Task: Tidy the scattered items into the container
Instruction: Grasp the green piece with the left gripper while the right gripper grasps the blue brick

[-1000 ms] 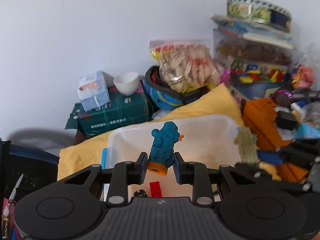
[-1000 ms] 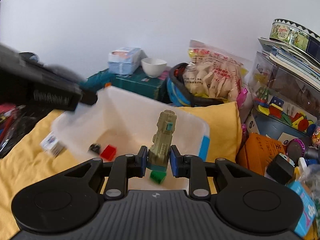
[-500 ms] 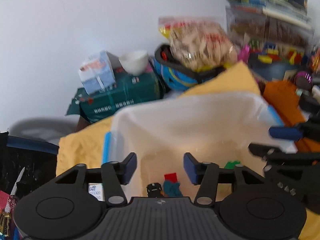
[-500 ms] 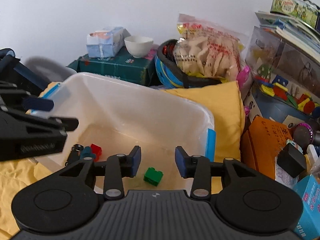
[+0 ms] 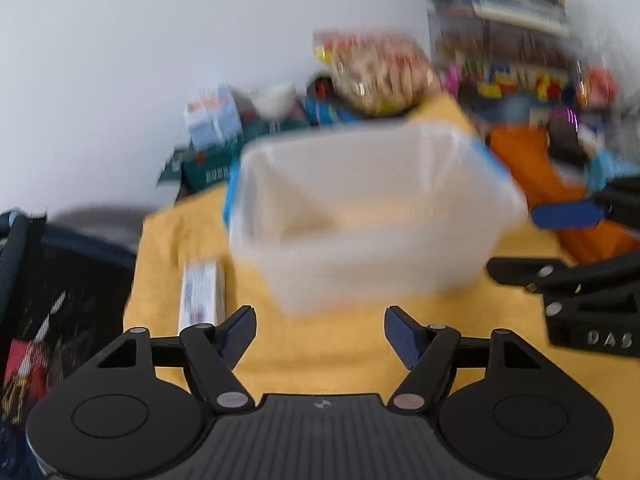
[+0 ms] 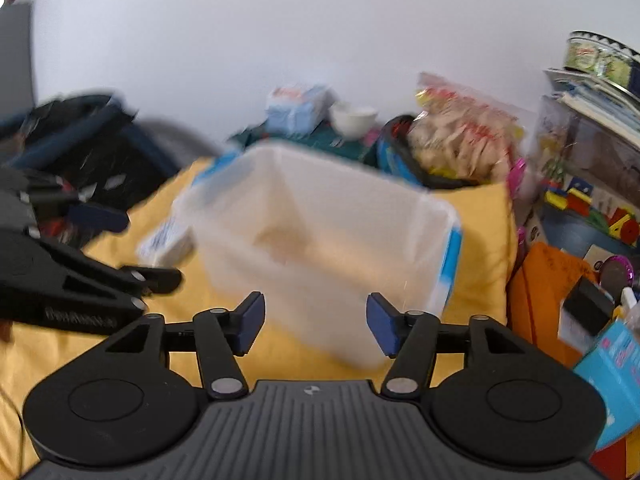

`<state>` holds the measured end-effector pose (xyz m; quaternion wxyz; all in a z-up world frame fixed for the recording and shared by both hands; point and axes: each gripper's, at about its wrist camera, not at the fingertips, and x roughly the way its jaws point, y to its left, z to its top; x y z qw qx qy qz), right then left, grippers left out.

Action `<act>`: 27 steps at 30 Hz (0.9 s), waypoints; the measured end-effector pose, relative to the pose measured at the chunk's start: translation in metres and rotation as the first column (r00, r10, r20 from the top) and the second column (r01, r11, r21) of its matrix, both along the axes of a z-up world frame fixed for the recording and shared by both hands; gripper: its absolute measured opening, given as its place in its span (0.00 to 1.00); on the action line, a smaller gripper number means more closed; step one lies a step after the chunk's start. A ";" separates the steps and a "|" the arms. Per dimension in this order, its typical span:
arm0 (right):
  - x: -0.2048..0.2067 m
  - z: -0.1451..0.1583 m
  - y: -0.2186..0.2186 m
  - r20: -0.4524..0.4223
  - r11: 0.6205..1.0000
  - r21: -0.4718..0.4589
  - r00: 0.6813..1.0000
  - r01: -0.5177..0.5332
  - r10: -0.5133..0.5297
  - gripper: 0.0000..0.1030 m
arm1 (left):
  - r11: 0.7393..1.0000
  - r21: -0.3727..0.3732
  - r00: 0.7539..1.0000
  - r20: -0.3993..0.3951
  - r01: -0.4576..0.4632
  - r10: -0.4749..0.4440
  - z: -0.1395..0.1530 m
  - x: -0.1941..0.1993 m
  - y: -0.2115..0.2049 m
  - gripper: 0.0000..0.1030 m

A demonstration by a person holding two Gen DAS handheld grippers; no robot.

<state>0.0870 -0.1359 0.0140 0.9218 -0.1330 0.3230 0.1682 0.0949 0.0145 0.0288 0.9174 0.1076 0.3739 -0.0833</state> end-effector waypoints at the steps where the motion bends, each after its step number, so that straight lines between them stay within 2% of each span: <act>1: -0.006 -0.010 -0.002 -0.027 1.000 -0.023 1.000 0.006 -0.006 0.58 | 1.000 0.004 1.000 -0.028 0.011 -0.011 -0.011 -0.010 0.000 0.72; 5: -0.034 -0.039 -0.015 -0.117 1.000 0.004 0.993 0.023 -0.022 0.57 | 0.998 0.025 0.992 -0.110 0.063 -0.059 -0.049 -0.044 -0.002 0.72; 8: -0.057 -0.056 -0.019 -0.148 0.999 -0.019 0.988 0.048 -0.050 0.56 | 0.995 0.049 0.983 -0.168 0.087 -0.078 -0.072 -0.064 -0.004 0.72; 14: -0.100 -0.079 -0.023 -0.210 0.997 0.030 0.975 0.076 -0.068 0.53 | 0.997 0.006 0.971 -0.227 0.082 -0.079 -0.091 -0.092 0.003 0.72; 17: -0.114 -0.089 -0.019 -0.260 0.997 0.041 0.964 0.064 -0.051 0.44 | 0.997 -0.004 0.967 -0.245 0.073 -0.072 -0.095 -0.095 0.006 0.69; 18: -0.118 -0.089 -0.018 -0.266 0.998 0.045 0.963 0.047 -0.033 0.43 | 0.997 -0.009 0.966 -0.248 0.072 -0.072 -0.095 -0.094 0.007 0.66; 21: -0.124 -0.086 -0.011 -0.270 0.995 0.076 0.959 -0.067 0.086 0.44 | 0.997 -0.030 0.970 -0.233 0.067 -0.072 -0.090 -0.089 0.007 0.65; 24: -0.134 -0.082 0.000 -0.261 0.966 0.102 0.931 -0.238 0.257 0.43 | 0.997 -0.015 0.970 -0.230 0.078 -0.079 -0.090 -0.079 0.000 0.65; 27: -0.142 -0.079 0.015 -0.256 0.922 0.082 0.887 -0.377 0.385 0.43 | 0.998 0.045 0.969 -0.245 0.050 -0.038 -0.100 -0.065 -0.006 0.47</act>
